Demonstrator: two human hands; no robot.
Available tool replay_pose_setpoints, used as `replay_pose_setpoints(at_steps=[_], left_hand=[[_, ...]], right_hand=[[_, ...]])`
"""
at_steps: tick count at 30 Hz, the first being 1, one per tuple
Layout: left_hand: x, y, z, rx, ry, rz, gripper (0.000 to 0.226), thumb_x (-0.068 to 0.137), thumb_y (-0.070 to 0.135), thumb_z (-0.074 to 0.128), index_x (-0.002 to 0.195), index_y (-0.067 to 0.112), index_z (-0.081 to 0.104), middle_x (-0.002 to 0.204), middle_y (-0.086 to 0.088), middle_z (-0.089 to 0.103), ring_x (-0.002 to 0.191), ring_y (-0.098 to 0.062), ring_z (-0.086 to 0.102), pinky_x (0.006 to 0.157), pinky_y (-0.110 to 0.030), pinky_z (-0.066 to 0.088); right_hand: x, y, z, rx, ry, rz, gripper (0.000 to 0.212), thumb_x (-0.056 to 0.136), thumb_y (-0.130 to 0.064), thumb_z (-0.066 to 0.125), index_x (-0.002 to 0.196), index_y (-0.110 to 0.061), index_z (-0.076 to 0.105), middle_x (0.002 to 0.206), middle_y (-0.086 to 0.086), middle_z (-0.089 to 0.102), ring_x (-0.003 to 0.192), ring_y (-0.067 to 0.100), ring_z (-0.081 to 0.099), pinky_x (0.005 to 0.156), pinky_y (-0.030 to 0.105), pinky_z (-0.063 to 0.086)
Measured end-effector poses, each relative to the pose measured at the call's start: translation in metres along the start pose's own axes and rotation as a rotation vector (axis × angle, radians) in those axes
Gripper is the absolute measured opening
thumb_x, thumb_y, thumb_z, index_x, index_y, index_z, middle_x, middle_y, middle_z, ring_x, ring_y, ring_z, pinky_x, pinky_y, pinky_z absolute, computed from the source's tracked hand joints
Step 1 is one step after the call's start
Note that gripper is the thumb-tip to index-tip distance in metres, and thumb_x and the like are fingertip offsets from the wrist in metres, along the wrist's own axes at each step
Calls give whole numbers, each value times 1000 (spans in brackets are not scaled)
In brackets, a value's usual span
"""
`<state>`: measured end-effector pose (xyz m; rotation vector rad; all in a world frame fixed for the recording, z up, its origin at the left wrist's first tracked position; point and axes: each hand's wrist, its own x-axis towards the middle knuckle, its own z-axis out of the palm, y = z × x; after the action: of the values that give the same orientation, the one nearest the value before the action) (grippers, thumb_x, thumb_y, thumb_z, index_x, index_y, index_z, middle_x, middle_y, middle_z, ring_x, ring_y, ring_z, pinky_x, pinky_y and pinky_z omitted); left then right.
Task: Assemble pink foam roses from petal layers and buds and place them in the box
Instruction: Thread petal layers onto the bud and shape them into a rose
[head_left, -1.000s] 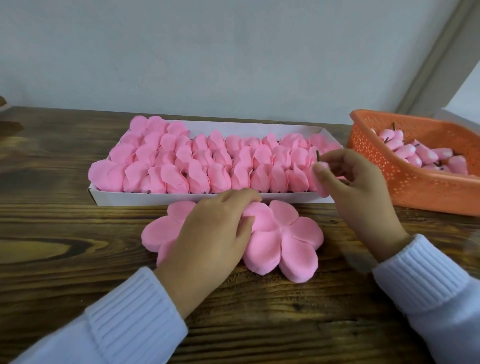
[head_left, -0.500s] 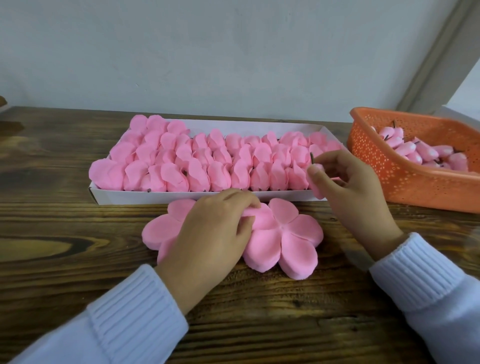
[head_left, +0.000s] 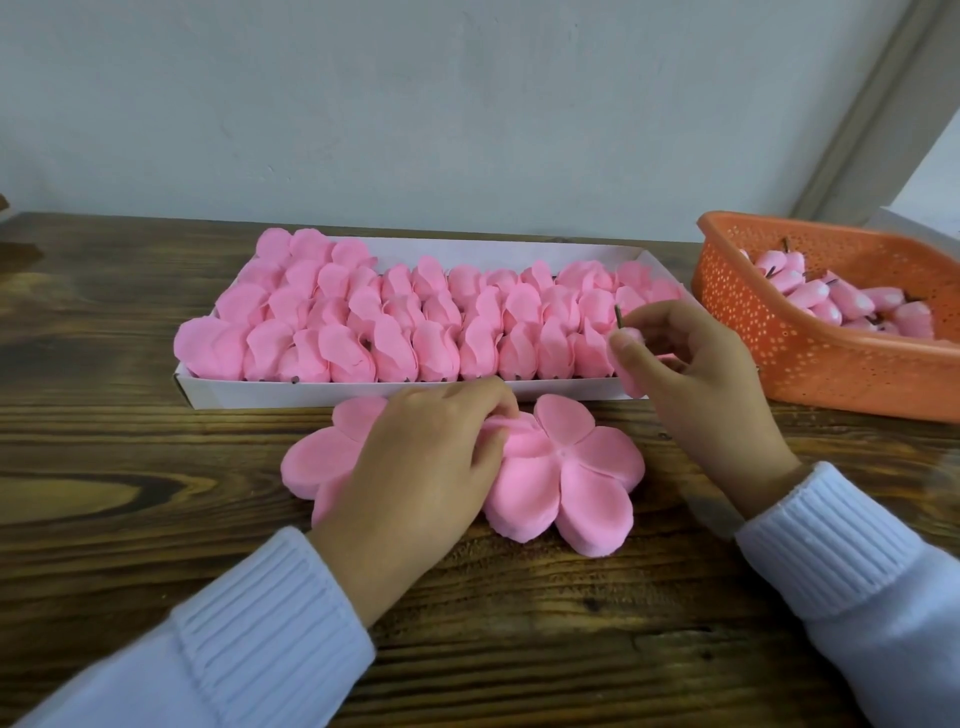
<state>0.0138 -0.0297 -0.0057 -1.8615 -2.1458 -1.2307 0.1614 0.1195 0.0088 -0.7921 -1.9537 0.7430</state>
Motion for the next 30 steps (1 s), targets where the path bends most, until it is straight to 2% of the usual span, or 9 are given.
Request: replay_pose_setpoints(at_steps=[4, 8, 10, 20, 25, 30], left_hand=[[0, -2, 1, -27, -10, -14, 16, 81, 1, 65, 84, 16, 65, 74, 5, 66, 74, -18, 60, 70, -40, 47], [1, -1, 1, -56, -13, -11, 31, 82, -1, 65, 106, 17, 70, 97, 0, 72, 91, -22, 66, 84, -39, 48], [1, -1, 1, -38, -16, 24, 30, 81, -3, 64, 105, 14, 72, 100, 0, 72, 93, -22, 65, 85, -38, 47], [4, -4, 0, 57, 25, 172, 19, 81, 6, 60, 95, 10, 72, 90, -4, 71, 76, -29, 67, 67, -45, 55], [5, -5, -1, 162, -38, 285, 27, 72, -14, 68, 92, 4, 71, 88, -11, 69, 70, -34, 66, 62, -44, 56], [5, -4, -3, 181, -77, 321, 21, 75, -11, 62, 90, 3, 69, 91, -12, 67, 70, -35, 66, 60, -43, 56]], right_hand=[[0, 0, 0, -1, -5, 3, 6, 90, -20, 63, 87, -25, 61, 76, -11, 64, 69, 9, 61, 68, 25, 48], [0, 0, 0, -7, -9, 9, 3, 90, -20, 63, 89, -23, 62, 76, -11, 64, 70, 8, 60, 69, 24, 48], [0, 0, 0, -9, -9, 13, 1, 90, -20, 63, 90, -21, 62, 77, -11, 64, 70, 9, 60, 69, 25, 48], [0, 0, 0, -23, -9, 27, 2, 90, -19, 63, 92, -18, 63, 78, -9, 65, 72, 10, 61, 71, 28, 51], [0, 1, 0, -34, -6, 22, 2, 90, -20, 63, 92, -19, 63, 78, -10, 64, 72, 7, 60, 69, 22, 48], [0, 3, -1, -25, -2, 16, 5, 89, -20, 64, 87, -25, 62, 76, -13, 64, 69, 3, 59, 65, 16, 47]])
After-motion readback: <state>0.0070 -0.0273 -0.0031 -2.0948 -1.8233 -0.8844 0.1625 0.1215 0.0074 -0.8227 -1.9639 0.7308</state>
